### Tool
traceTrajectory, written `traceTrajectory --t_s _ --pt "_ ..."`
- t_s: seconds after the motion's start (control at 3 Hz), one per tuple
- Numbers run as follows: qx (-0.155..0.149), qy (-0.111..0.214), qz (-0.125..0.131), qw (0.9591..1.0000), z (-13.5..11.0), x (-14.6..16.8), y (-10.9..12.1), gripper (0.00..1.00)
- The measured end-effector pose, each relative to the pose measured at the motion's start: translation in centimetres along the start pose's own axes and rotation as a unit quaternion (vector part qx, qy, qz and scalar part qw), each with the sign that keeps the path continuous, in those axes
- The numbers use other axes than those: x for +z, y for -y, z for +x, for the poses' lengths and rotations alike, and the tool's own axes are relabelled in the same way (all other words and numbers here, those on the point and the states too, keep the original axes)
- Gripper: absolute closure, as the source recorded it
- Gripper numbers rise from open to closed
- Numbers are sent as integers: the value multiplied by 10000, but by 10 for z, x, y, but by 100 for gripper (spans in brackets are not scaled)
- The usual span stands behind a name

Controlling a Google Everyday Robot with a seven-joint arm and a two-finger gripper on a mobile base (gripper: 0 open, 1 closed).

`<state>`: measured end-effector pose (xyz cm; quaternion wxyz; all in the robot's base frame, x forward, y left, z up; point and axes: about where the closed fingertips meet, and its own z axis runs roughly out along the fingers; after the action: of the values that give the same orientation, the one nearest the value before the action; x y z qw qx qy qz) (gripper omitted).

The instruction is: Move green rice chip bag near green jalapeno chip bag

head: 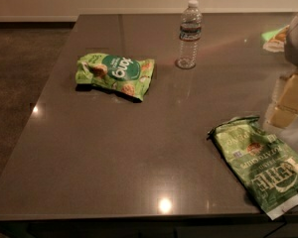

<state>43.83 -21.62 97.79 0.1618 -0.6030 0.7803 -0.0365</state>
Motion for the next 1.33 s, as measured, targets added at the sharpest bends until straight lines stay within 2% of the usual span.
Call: traceTrajectory --t_s 0.33,0.67,1.0,1.33 --pt "0 1 1 10000 0 0 0 0" --pt "-13 129 -87 9999 -13 0 4 0" --pt "-53 464 -150 9988 -47 4 15 0" --pt "-153 841 -220 9961 -91 11 25 0"
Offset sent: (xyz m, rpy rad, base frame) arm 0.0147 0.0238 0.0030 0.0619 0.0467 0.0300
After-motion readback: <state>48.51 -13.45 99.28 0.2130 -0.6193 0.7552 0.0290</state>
